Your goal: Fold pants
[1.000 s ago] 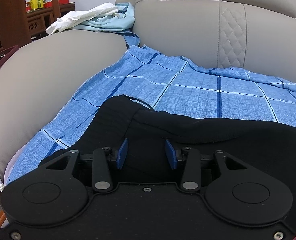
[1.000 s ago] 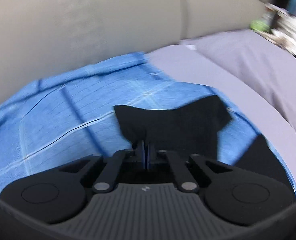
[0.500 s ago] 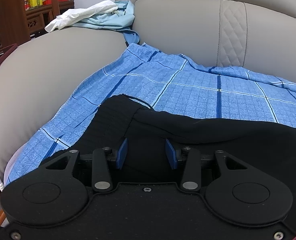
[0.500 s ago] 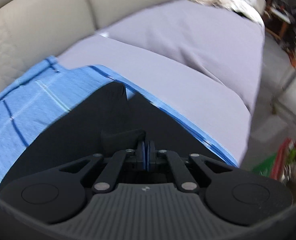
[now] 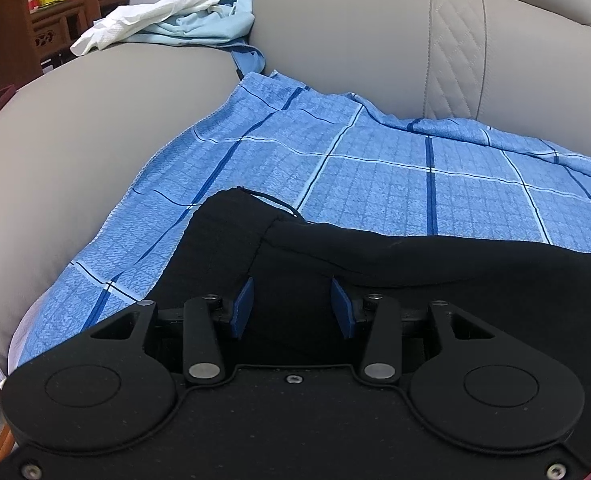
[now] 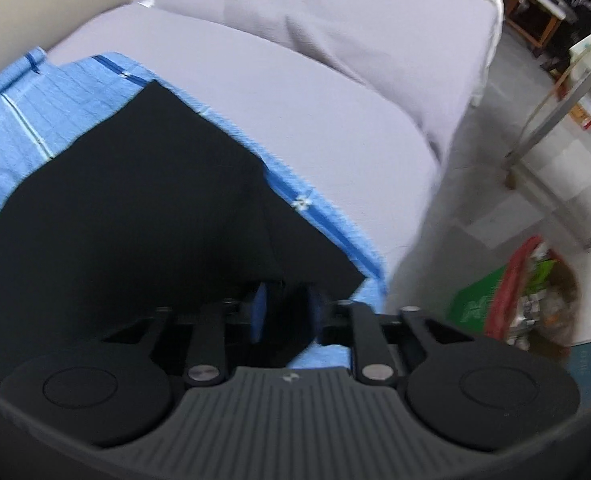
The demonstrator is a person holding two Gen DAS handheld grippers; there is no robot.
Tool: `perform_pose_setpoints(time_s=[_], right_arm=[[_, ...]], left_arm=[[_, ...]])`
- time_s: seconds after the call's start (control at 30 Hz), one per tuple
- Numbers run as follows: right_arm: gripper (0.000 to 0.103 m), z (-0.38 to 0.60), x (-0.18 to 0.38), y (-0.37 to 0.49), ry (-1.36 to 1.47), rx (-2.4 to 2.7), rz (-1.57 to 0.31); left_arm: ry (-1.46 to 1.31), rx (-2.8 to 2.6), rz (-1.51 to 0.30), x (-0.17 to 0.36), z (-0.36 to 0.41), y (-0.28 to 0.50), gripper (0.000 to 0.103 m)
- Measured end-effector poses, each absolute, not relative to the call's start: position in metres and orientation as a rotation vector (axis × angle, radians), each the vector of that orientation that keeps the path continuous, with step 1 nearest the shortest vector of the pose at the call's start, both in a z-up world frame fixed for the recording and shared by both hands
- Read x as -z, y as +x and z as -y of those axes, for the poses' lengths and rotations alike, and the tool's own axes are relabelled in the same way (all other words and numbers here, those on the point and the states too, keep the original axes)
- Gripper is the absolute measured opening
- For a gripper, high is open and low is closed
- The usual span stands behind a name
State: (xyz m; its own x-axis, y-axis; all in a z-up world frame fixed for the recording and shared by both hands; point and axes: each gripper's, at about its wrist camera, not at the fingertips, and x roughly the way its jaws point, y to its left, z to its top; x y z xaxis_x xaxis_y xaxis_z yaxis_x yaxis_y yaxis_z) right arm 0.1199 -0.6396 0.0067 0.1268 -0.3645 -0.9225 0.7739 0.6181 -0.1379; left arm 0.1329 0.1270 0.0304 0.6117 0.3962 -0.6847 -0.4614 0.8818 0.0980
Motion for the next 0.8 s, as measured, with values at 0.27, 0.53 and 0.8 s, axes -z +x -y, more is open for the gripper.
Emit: perform_pose_setpoints(time_s=[0.27,0.53,0.8], right_arm=[[0.064,0.626,-0.037,0.119,0.438,0.871,-1.107],[0.079,0.475,-0.082,0.185,0.281,0.313,-0.951],[0.088,0.260,-0.084,0.216,-0.027,-0.309,-0.740]], left_arm=[[-0.171,-0.471,-0.756,-0.040,-0.131,0.120,0.047],[-0.219,-0.439,-0.666,-0.060,-0.137,0.074,0.051],[-0.208,-0.532,-0.638,-0.064,-0.177,0.057,0.062]])
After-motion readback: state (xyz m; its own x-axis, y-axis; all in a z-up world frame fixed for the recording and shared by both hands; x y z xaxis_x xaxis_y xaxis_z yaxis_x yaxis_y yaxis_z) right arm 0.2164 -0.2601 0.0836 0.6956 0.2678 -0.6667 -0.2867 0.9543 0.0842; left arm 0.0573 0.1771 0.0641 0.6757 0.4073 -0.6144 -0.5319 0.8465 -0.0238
